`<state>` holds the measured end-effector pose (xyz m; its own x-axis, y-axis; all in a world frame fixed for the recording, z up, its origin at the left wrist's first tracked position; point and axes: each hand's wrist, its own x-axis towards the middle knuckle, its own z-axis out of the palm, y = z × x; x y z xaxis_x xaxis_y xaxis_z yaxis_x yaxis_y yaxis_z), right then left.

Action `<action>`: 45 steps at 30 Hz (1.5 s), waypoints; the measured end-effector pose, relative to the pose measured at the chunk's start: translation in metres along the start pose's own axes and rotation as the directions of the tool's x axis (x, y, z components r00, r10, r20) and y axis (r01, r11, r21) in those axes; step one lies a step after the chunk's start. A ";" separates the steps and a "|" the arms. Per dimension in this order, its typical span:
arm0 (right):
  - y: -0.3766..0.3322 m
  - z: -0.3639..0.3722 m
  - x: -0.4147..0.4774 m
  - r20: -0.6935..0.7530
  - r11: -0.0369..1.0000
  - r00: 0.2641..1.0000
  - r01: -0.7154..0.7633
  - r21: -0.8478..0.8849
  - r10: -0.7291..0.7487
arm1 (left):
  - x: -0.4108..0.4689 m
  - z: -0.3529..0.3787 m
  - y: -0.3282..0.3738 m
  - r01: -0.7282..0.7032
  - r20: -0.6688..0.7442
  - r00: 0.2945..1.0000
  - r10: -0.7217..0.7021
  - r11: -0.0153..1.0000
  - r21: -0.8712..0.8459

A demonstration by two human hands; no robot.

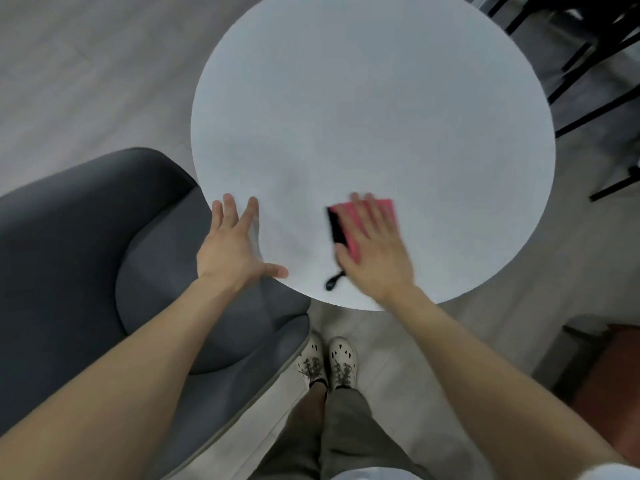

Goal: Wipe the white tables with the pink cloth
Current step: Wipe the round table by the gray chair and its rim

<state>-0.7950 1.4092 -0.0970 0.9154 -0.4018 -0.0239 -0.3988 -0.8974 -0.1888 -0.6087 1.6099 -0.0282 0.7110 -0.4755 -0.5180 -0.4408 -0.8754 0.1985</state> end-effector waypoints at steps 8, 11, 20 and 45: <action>0.029 -0.016 -0.030 -0.065 0.763 0.762 -0.646 -0.014 0.644 | 0.000 -0.003 0.001 -0.038 -0.012 0.999 0.039 0.995 0.090; -0.062 0.004 0.006 -0.063 0.943 0.941 -0.330 0.036 0.331 | 0.001 -0.001 0.002 -0.034 -0.045 0.998 0.039 0.993 0.112; 0.081 -0.016 -0.051 0.049 0.995 0.994 0.103 -0.004 -0.102 | -0.033 0.011 0.024 0.053 -0.233 0.972 -0.015 0.986 0.158; 0.325 -0.080 0.055 0.062 0.995 0.994 -0.093 -0.026 0.094 | -0.094 0.092 0.237 0.196 -0.029 0.980 -0.197 0.980 -0.028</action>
<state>-0.8784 1.0811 -0.0806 0.8754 -0.4724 -0.1027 -0.4832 -0.8608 -0.1598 -0.8307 1.4552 -0.0093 0.7995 -0.2965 -0.5224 -0.2776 -0.9536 0.1165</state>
